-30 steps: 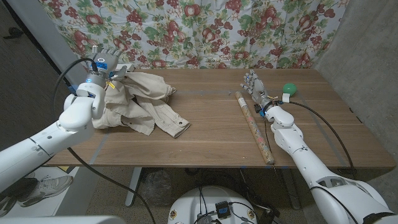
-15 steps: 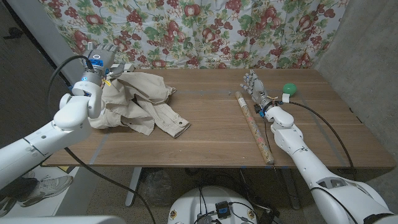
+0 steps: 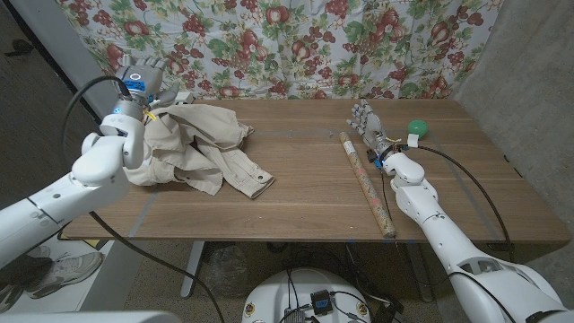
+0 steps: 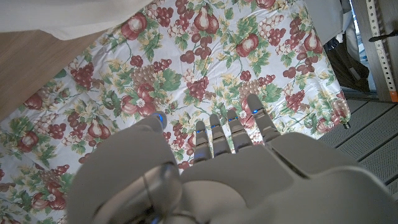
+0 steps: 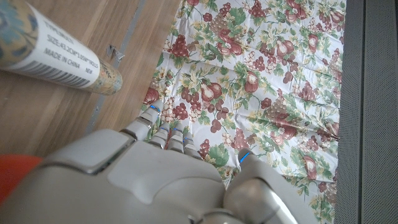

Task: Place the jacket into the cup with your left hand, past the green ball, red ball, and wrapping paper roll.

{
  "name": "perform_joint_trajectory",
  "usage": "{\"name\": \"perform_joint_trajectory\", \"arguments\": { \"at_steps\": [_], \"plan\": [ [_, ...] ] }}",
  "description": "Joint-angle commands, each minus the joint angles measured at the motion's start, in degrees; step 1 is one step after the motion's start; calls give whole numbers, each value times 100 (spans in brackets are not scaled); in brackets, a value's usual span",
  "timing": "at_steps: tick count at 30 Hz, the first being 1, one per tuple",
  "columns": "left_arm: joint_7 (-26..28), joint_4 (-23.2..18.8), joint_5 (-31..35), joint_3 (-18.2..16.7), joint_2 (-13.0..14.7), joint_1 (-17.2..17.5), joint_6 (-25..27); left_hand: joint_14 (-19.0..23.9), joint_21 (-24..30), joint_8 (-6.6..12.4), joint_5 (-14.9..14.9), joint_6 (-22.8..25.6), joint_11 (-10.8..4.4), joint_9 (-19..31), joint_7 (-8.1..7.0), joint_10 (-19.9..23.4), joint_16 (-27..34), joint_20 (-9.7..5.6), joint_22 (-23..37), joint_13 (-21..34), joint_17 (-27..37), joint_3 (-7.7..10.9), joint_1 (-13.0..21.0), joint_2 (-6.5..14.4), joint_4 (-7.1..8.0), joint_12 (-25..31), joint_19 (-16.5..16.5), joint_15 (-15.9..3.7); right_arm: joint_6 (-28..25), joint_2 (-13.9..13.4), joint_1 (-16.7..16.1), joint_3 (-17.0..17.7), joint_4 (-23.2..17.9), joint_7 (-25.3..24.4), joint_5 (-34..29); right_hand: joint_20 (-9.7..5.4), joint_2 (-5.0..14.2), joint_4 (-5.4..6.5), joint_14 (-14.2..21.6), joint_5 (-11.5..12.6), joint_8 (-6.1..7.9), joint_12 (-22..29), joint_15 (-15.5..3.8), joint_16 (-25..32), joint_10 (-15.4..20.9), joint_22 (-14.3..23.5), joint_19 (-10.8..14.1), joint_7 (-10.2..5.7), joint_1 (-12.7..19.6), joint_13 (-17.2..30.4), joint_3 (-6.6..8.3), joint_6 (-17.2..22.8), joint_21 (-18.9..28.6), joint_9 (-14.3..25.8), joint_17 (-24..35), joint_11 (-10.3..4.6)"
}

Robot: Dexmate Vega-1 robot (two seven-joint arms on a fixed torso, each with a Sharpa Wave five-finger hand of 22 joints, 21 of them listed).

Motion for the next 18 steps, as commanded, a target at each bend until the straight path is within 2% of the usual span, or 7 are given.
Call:
{"name": "perform_joint_trajectory", "arguments": {
  "at_steps": [1, 4, 9, 11, 12, 18],
  "plan": [
    [159, -58, -222, -128, 51, 27, -103, 47, -48, 40, 39, -19, 25, -4, 35, 8, 33, 24, 14, -9, -8, -37, -73, 19, -5, 25, -38, -32, -73, -17, -97, 11, -146, -63, -27, -36, 115, 0, -11, 33, -13, 1, 7, -13, -30, 33, 11, 17, 31, 18, -31, 6, 14, 29, 11, 28],
    [245, -66, -400, -227, -5, 57, -199, 49, -59, 44, 44, -12, 29, -14, 53, 14, 33, 24, 15, -18, -19, -44, -83, 24, -12, 29, -37, -30, -106, -29, -159, 32, -231, -103, -26, -39, 117, 0, -11, 34, -13, 0, 7, -13, -33, 33, 10, 17, 32, 18, -31, 5, 14, 29, 11, 26],
    [224, -143, -363, -193, 40, 36, -145, 64, -81, 42, 54, -23, 29, -32, 78, 29, 37, 24, 16, -37, -39, -56, -104, 33, -24, 38, -33, -38, -136, -64, -248, 50, -359, -155, -56, -34, 119, 1, -13, 34, -14, 2, 7, -14, -28, 33, 12, 16, 33, 18, -32, 2, 15, 29, 11, 24],
    [261, -164, -582, -331, 13, 102, -299, 68, -92, 42, 59, -26, 30, -41, 86, 30, 38, 24, 17, -46, -49, -63, -114, 37, -29, 40, -32, -37, -154, -75, -279, 61, -406, -173, -60, -35, 119, 1, -11, 34, -14, 1, 8, -13, -30, 33, 12, 18, 33, 18, -32, 2, 15, 29, 11, 23],
    [237, -197, -327, -178, 61, 43, -122, 71, -96, 41, 60, -28, 30, -44, 86, 28, 38, 24, 17, -49, -51, -65, -118, 38, -30, 39, -31, -40, -165, -79, -294, 67, -429, -178, -57, -37, 120, 1, -10, 35, -14, 1, 6, -12, -30, 33, 11, 18, 33, 18, -32, 4, 14, 29, 11, 23],
    [227, -348, -529, -372, 56, 188, -141, 78, -116, 43, 69, -32, 42, -61, 111, 51, 39, 24, 18, -66, -68, -76, -135, 47, -40, 50, -28, -47, -178, -82, -338, 88, -479, -163, -27, -34, 121, 1, -10, 35, -13, 2, 7, -12, -28, 33, 14, 16, 33, 18, -33, 5, 15, 29, 11, 22]
  ]
}}
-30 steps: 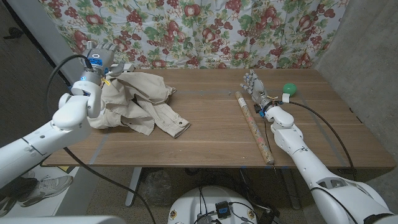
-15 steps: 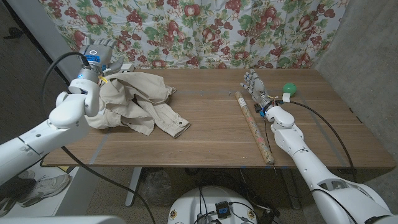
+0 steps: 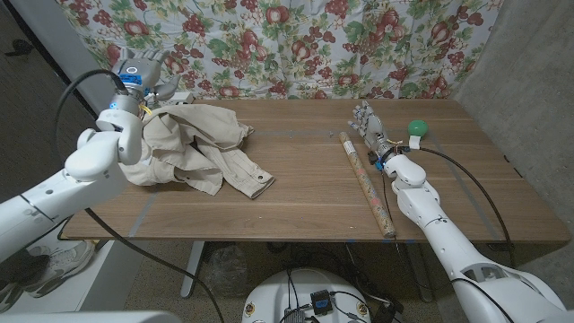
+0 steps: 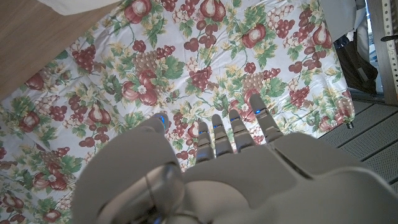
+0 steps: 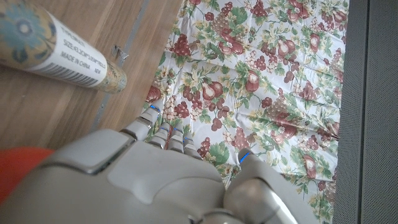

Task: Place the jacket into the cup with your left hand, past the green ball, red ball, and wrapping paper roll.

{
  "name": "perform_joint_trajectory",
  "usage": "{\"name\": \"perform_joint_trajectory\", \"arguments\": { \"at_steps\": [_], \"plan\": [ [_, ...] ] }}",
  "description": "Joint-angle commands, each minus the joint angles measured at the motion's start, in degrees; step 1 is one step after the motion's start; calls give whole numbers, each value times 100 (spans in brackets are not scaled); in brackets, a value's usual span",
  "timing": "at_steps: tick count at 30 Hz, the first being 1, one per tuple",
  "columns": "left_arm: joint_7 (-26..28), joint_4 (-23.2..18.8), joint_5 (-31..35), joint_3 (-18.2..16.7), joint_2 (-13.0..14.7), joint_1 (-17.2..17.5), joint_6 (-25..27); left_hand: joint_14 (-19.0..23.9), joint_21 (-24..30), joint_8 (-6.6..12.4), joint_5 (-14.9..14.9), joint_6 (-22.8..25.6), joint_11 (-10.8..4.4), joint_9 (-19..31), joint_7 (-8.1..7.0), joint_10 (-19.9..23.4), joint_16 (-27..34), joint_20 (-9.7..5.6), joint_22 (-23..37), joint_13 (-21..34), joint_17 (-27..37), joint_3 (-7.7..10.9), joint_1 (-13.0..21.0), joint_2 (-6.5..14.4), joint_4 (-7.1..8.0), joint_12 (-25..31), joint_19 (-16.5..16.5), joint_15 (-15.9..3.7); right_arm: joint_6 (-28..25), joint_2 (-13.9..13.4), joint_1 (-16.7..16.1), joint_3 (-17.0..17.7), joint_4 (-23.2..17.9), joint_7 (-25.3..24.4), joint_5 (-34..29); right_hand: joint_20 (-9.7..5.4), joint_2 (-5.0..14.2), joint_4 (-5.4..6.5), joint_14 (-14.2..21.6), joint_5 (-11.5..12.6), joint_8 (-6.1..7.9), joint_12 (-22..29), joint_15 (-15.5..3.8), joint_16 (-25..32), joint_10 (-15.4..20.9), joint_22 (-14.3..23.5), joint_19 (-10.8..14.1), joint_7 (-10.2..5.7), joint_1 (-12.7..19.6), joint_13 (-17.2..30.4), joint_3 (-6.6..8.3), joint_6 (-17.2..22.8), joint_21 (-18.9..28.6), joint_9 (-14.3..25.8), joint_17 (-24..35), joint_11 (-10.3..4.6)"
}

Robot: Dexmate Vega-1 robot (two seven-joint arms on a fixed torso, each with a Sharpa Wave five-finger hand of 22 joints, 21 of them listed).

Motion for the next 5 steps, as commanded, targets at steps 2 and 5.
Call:
{"name": "perform_joint_trajectory", "arguments": {
  "at_steps": [2, 5],
  "plan": [
    [37, -263, 2, -91, 89, 137, 162, 65, -32, 44, 48, 23, 25, -5, 60, 29, 41, 24, 19, -7, -2, -38, -26, -4, -2, 50, -27, -31, -26, -28, -145, 43, -188, -21, 10, -35, 122, 1, -8, 36, -12, 4, 5, -12, -23, 33, 13, 13, 34, 18, -33, 7, 15, 29, 11, 27],
    [72, -344, -113, -261, 102, 285, 129, 69, -42, 45, 53, 23, 33, -13, 77, 31, 42, 24, 19, -15, -9, -43, -35, 1, -6, 51, -26, -39, 11, -9, -155, 49, -178, 2, 36, -36, 123, 1, -11, 36, -14, 3, 7, -13, -26, 33, 14, 20, 34, 18, -33, 3, 15, 29, 11, 29]
  ]
}}
